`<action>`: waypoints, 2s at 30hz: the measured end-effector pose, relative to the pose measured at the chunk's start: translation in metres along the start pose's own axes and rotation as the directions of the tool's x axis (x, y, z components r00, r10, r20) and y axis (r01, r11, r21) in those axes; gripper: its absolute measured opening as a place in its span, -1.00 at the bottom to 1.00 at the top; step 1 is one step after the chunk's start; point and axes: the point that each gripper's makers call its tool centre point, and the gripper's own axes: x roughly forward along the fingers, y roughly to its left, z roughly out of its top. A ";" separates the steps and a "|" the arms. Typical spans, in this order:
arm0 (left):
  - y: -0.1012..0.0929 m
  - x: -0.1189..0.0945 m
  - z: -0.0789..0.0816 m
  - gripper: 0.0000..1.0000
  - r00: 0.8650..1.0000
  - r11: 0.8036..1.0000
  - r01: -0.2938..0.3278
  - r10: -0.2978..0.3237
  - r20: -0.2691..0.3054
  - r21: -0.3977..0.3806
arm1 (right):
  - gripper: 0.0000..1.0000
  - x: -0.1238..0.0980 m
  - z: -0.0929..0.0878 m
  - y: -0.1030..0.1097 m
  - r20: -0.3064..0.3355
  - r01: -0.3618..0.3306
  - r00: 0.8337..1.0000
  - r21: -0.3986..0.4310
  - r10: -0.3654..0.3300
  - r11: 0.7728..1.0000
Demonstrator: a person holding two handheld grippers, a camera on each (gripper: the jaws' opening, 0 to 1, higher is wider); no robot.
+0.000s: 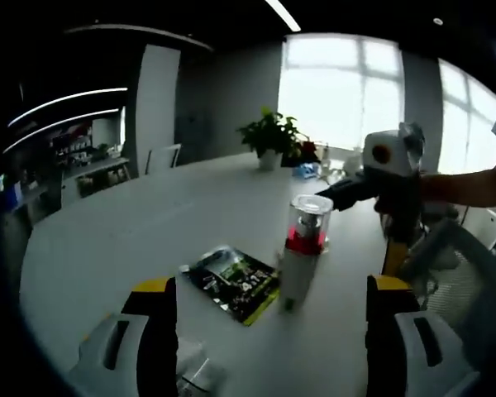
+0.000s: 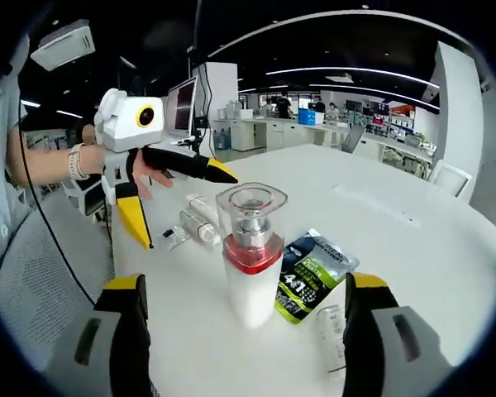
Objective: Arrange the skincare products in the storage area until every visible bottle or jar stands upright without overlapping.
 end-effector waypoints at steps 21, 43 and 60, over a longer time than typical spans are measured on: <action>0.013 -0.055 -0.003 0.94 0.992 0.992 -0.124 0.124 0.007 -0.030 | 0.99 -0.026 0.026 0.008 0.014 0.099 0.995 -0.020 -0.099 0.995; 0.014 -0.083 -0.007 0.94 0.987 0.986 -0.161 0.160 -0.011 -0.043 | 1.00 -0.040 0.038 0.010 0.040 0.143 0.989 0.048 -0.145 0.989; 0.040 -0.084 -0.025 0.94 0.980 0.983 -0.181 0.178 -0.085 -0.034 | 1.00 -0.052 0.049 0.017 0.067 0.160 0.984 0.040 -0.162 0.986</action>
